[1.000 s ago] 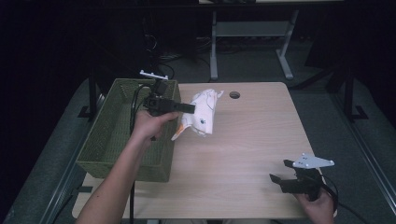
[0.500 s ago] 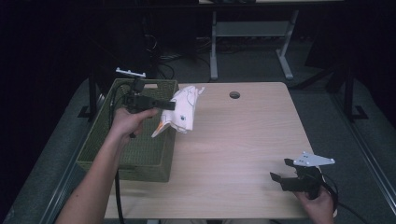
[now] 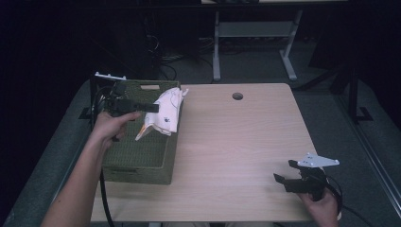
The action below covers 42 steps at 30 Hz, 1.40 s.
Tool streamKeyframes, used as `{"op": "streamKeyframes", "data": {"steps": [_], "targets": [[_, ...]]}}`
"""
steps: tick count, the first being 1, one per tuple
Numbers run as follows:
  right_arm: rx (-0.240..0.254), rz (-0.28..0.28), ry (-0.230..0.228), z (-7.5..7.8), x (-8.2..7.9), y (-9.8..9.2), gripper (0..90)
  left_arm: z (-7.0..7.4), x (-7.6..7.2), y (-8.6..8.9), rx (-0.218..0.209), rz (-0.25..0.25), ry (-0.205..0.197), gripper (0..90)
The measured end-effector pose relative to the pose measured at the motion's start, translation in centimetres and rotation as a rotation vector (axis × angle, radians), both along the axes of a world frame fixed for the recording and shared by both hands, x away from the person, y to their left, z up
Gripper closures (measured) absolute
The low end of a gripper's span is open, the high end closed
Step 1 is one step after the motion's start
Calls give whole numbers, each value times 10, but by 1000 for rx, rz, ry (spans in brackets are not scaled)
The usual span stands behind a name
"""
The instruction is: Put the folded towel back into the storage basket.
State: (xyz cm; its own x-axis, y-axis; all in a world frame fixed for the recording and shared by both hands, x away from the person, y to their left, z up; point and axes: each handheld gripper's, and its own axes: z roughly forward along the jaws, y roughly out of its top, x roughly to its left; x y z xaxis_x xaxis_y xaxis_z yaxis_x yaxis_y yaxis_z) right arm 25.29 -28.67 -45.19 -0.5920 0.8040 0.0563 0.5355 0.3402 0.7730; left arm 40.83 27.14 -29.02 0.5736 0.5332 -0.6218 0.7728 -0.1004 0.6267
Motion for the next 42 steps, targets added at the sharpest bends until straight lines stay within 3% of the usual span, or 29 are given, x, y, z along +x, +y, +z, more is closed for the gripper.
{"op": "streamKeyframes", "data": {"steps": [15,29,35,36,38,42], "targets": [[9,-11,11,0,3,-3,191,-5,1,36,8,14,-8,826],[12,-14,12,0,4,-4,190,-15,7,61,75,31,14,825],[12,-12,12,0,4,-3,190,-27,6,73,101,55,37,825],[12,-14,15,0,4,-3,191,-29,6,76,127,59,45,824],[7,-12,16,0,4,-2,191,-30,6,78,138,61,46,824],[9,-13,15,0,4,-2,190,-33,8,79,139,59,40,824]]}}
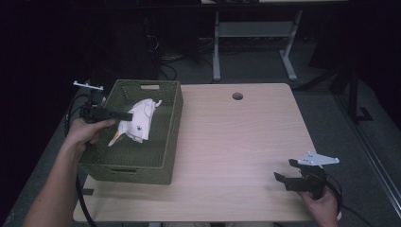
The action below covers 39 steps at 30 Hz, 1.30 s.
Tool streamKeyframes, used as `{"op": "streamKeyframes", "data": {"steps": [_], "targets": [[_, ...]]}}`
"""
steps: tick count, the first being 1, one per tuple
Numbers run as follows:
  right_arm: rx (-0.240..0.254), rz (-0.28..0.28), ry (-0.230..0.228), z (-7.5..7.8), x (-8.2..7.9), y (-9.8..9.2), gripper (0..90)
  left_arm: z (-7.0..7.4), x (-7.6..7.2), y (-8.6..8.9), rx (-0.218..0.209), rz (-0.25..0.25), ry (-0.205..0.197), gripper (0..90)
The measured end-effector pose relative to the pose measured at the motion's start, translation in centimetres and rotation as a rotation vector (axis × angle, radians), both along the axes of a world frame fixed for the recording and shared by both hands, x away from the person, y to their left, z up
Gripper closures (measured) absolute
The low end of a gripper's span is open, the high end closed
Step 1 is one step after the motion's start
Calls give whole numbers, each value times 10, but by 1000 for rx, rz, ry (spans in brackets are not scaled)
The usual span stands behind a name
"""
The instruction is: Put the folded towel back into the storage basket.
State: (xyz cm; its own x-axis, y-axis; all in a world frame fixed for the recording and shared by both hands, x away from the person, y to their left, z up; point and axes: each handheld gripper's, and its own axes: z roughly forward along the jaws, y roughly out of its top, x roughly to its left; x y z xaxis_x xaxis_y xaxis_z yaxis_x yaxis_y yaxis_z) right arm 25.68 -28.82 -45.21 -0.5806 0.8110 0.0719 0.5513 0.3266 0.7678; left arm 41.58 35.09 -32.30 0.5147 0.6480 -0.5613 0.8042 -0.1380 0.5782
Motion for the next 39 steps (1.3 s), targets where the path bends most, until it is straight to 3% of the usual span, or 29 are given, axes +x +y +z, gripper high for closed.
{"op": "streamKeyframes", "data": {"steps": [13,20,22,23,24,30,39], "targets": [[-6,-1,6,-2,1,1,191,-19,9,7,77,-1,11,824],[-3,-1,8,-2,1,1,190,-19,15,2,125,-30,-29,820],[-5,0,11,-2,2,2,190,-20,18,-2,177,-28,-44,686],[-5,0,11,-2,2,2,190,-21,19,-3,183,-34,-29,686],[-8,3,11,-3,2,2,190,-22,21,-3,183,-30,-24,641],[-5,5,14,-3,1,3,190,-22,20,-5,207,-24,-25,618],[-9,18,12,-3,0,7,190,-19,11,-10,182,-11,-38,607]]}}
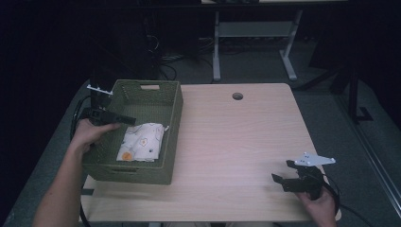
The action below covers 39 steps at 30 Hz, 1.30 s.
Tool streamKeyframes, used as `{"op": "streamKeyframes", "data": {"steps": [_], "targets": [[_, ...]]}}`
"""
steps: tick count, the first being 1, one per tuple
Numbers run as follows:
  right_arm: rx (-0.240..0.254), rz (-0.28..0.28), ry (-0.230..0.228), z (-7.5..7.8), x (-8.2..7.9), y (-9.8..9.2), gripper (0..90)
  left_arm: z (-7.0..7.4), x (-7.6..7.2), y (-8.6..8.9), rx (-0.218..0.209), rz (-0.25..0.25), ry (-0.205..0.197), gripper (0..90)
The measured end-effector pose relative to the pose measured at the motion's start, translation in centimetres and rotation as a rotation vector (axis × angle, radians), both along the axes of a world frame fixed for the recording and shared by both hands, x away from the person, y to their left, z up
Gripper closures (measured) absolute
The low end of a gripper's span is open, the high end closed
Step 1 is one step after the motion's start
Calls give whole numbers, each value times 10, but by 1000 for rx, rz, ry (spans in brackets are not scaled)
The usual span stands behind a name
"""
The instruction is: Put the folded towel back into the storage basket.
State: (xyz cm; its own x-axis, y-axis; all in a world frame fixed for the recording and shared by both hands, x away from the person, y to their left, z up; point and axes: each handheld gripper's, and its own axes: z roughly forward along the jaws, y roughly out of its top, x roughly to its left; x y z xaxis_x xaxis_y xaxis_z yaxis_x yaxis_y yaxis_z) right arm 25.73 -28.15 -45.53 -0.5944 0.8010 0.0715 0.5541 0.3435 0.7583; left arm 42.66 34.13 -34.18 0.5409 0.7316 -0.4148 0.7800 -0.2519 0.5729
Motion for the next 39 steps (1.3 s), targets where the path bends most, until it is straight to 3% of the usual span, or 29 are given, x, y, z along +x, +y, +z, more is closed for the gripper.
{"op": "streamKeyframes", "data": {"steps": [9,22,39], "targets": [[5,28,-3,0,3,2,190,16,-15,-22,23,-5,-43,542],[4,56,-16,3,2,3,190,27,-23,-52,45,-23,-72,488],[5,64,-8,2,2,4,187,40,-32,-75,56,-38,-107,421]]}}
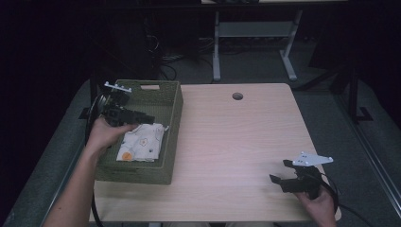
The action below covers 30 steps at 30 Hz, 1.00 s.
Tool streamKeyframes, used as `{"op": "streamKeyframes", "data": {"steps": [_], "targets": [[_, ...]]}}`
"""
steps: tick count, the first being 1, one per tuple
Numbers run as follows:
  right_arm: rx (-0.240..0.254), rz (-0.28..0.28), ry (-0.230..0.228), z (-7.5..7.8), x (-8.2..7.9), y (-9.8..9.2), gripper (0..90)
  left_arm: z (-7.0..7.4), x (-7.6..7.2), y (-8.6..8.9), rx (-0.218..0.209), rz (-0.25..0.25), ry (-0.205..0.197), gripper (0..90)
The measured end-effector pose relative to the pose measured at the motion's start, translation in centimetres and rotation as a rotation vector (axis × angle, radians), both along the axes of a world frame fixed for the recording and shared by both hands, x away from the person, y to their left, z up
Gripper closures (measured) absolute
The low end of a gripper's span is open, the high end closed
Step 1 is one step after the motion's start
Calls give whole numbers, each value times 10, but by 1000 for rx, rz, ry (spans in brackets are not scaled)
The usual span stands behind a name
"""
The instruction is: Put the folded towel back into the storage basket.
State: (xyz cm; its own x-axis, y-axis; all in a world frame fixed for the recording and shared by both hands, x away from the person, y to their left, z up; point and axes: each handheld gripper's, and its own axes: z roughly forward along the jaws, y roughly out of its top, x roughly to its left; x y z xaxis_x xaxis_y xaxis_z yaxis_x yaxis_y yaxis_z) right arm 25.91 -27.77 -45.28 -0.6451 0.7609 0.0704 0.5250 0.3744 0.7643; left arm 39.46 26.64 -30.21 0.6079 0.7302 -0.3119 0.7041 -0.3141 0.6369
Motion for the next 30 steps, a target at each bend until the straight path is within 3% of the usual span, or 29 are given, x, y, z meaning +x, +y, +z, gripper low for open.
{"op": "streamKeyframes", "data": {"steps": [30], "targets": [[5,-12,-13,4,-4,-3,185,9,-9,-35,1,-36,-33,343]]}}
